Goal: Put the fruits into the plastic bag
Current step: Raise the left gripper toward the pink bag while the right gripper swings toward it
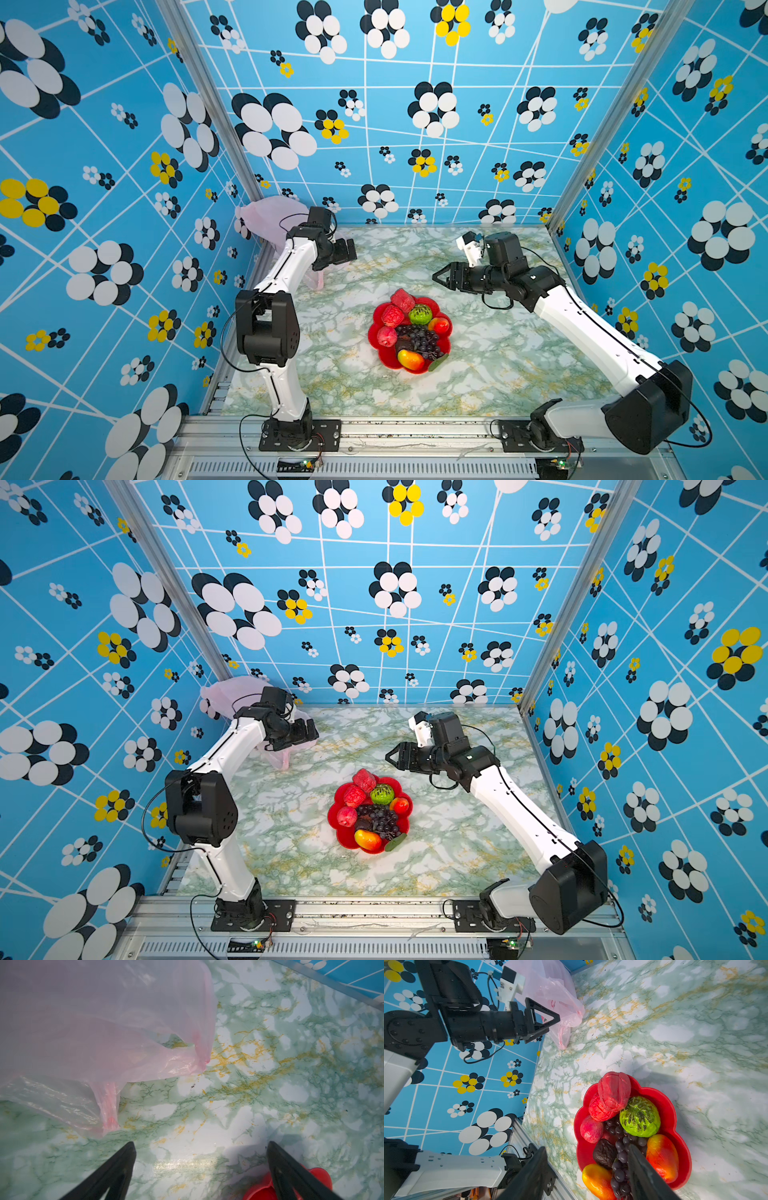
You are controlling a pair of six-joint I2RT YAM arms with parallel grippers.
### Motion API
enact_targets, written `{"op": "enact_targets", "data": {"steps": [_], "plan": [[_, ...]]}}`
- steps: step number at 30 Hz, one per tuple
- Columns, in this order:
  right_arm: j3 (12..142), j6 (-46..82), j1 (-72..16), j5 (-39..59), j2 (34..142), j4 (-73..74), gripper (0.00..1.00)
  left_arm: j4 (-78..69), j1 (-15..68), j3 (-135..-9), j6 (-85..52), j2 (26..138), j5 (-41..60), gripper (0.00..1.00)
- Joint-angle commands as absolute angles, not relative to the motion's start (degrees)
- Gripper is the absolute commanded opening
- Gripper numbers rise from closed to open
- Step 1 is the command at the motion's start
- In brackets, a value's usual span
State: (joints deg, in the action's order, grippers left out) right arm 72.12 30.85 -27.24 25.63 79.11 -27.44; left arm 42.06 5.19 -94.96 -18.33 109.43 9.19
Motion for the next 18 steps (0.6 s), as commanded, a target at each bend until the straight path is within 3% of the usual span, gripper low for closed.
{"op": "enact_targets", "data": {"steps": [1, 18], "plan": [[74.3, 30.9, -27.4, 26.5, 81.0, -26.6, 0.64, 41.4, 6.1, -97.8, -16.7, 112.4, 5.7, 0.99], [77.3, 30.4, -27.4, 29.6, 88.1, -27.0, 0.67, 31.5, 10.2, -109.1, -15.5, 127.1, -0.8, 1.0]]}}
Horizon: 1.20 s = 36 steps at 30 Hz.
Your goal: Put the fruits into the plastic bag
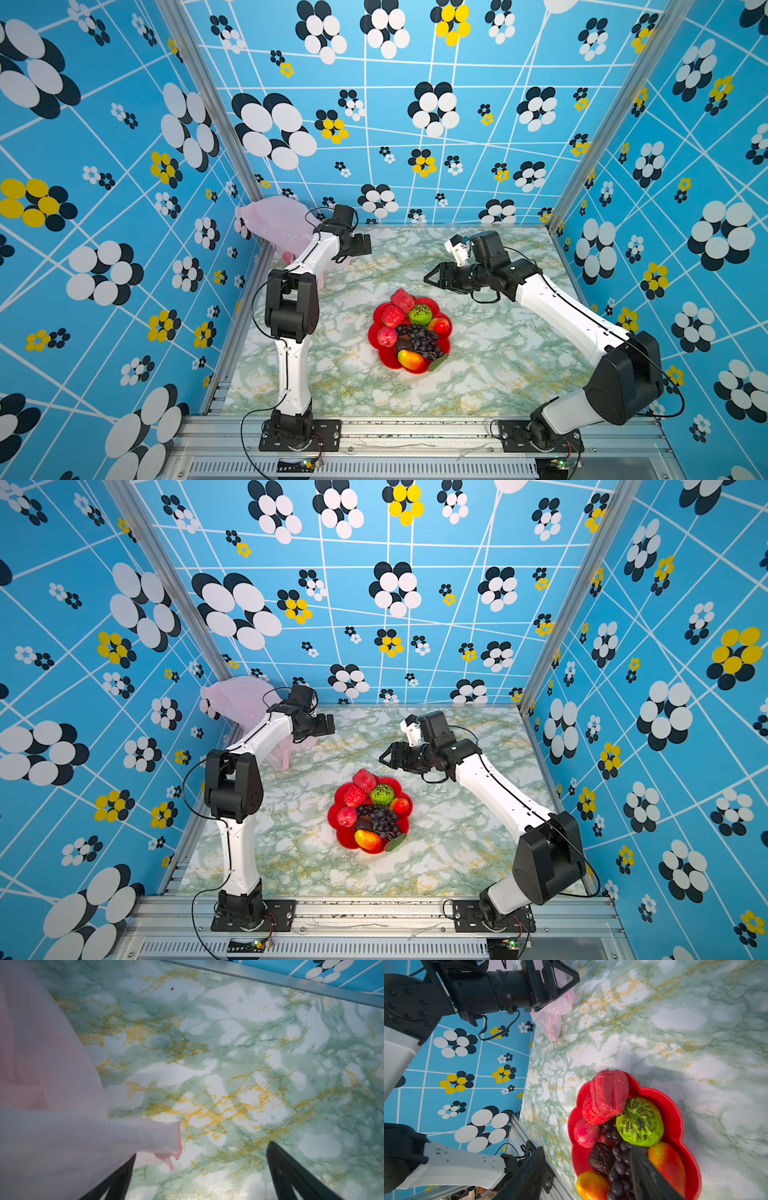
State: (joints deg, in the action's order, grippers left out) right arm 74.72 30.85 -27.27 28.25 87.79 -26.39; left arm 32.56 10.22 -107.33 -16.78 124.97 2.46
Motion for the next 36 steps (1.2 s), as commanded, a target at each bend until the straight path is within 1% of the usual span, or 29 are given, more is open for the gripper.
{"op": "enact_targets", "data": {"steps": [1, 11, 16, 18, 20, 21, 22, 24, 25, 26, 30, 33, 36], "plan": [[77.8, 30.3, -27.4, 29.6, 88.4, -27.4, 0.67, 30.9, 10.2, -109.0, -15.2, 127.6, -1.4, 1.0], [80.8, 32.3, -27.4, 31.7, 91.0, -25.9, 0.68, 21.9, 12.3, -104.3, -9.1, 128.5, -9.6, 0.94], [81.1, 34.8, -27.4, 32.5, 91.6, -24.1, 0.69, 20.3, 13.0, -106.1, -8.2, 130.5, -10.2, 0.86], [81.1, 35.4, -27.4, 32.6, 91.3, -23.6, 0.7, 22.4, 13.2, -108.0, -8.6, 131.6, -10.0, 0.81], [81.0, 35.8, -27.4, 32.5, 91.0, -23.3, 0.7, 24.7, 13.1, -109.9, -8.6, 133.2, -9.2, 0.71], [80.9, 36.0, -27.4, 32.3, 90.9, -23.1, 0.7, 25.4, 13.0, -110.6, -8.7, 133.6, -8.5, 0.63], [80.9, 36.3, -27.4, 32.2, 90.9, -22.9, 0.71, 25.8, 12.9, -110.8, -8.7, 133.8, -7.6, 0.49], [81.1, 37.0, -27.4, 32.4, 90.8, -22.5, 0.71, 26.1, 12.9, -110.5, -8.8, 133.2, -7.2, 0.15], [81.1, 37.5, -27.4, 32.6, 90.7, -22.2, 0.71, 26.1, 12.7, -110.2, -9.0, 132.6, -6.9, 0.05], [81.0, 37.9, -27.4, 32.8, 90.4, -21.8, 0.71, 26.2, 12.6, -110.1, -9.0, 132.0, -6.4, 0.0], [81.1, 39.0, -27.4, 32.8, 89.1, -21.3, 0.72, 28.5, 11.8, -111.1, -10.6, 128.4, -2.1, 0.0], [81.1, 39.1, -27.4, 32.0, 87.5, -21.9, 0.73, 30.7, 10.7, -112.7, -14.0, 123.6, 5.6, 0.0], [80.8, 38.8, -27.4, 30.9, 85.7, -22.6, 0.73, 34.9, 9.6, -118.5, -18.1, 119.7, 15.3, 0.0]]}}
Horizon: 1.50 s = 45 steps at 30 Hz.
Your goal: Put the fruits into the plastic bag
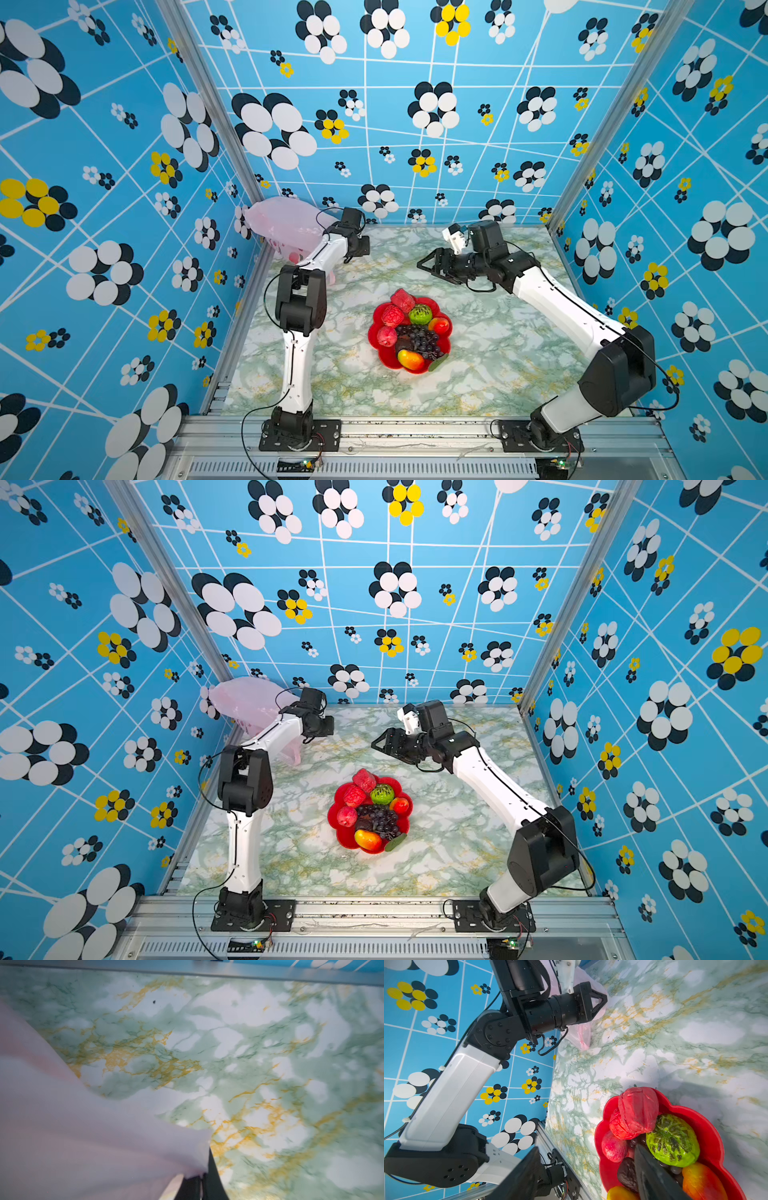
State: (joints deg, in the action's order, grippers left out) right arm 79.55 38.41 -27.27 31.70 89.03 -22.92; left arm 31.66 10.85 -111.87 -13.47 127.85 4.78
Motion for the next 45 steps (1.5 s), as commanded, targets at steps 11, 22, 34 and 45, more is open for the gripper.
{"op": "enact_targets", "data": {"steps": [11, 22, 34, 45], "plan": [[83.8, 33.3, -27.5, 26.0, 84.1, -30.3, 0.73, 34.1, 6.9, -129.1, -38.3, 108.5, 40.2, 0.0], [96.9, 15.7, -27.4, 7.5, 91.6, -49.1, 0.85, 16.7, 7.4, -114.5, -53.6, 99.4, 49.7, 0.0], [95.7, 17.8, -27.4, 5.0, 96.4, -51.5, 0.81, 9.8, 7.8, -107.0, -58.7, 97.0, 53.1, 0.0], [93.1, 18.7, -27.4, -0.1, 94.8, -51.1, 0.1, 7.9, 7.0, -103.4, -60.0, 96.5, 55.0, 0.0]]}}
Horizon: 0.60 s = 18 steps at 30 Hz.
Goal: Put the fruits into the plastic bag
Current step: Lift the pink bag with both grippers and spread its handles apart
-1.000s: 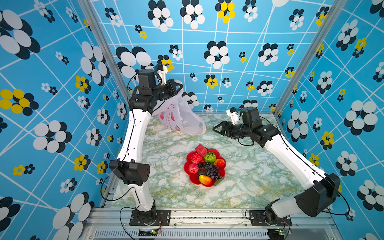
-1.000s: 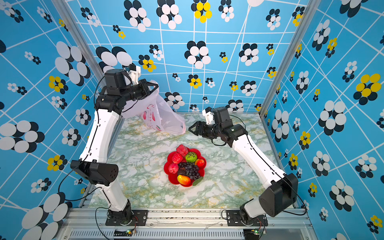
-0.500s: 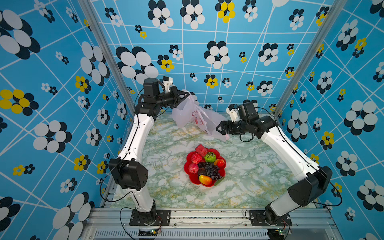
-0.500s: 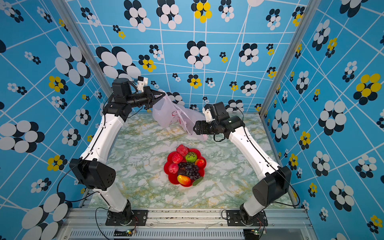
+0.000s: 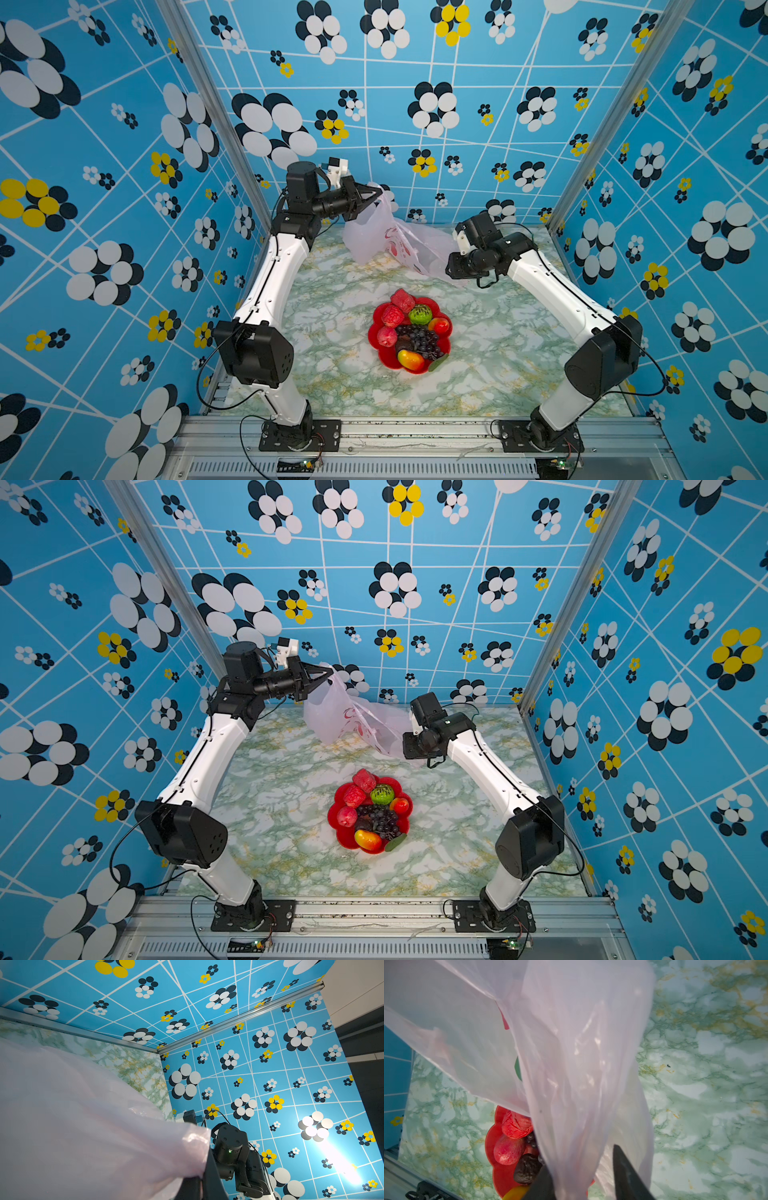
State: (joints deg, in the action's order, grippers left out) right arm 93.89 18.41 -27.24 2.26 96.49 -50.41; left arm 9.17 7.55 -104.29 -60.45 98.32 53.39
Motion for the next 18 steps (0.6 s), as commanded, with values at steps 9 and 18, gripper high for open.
{"op": "enact_targets", "data": {"steps": [9, 18], "plan": [[97.4, 23.2, -27.5, 6.4, 87.6, -45.8, 0.0, 22.5, 5.2, -99.2, -48.8, 92.0, 53.0, 0.05], [101.9, 23.8, -33.3, 9.4, 89.0, -46.4, 0.0, -7.1, 2.4, -77.1, -68.7, 87.3, 54.3, 0.61]]}}
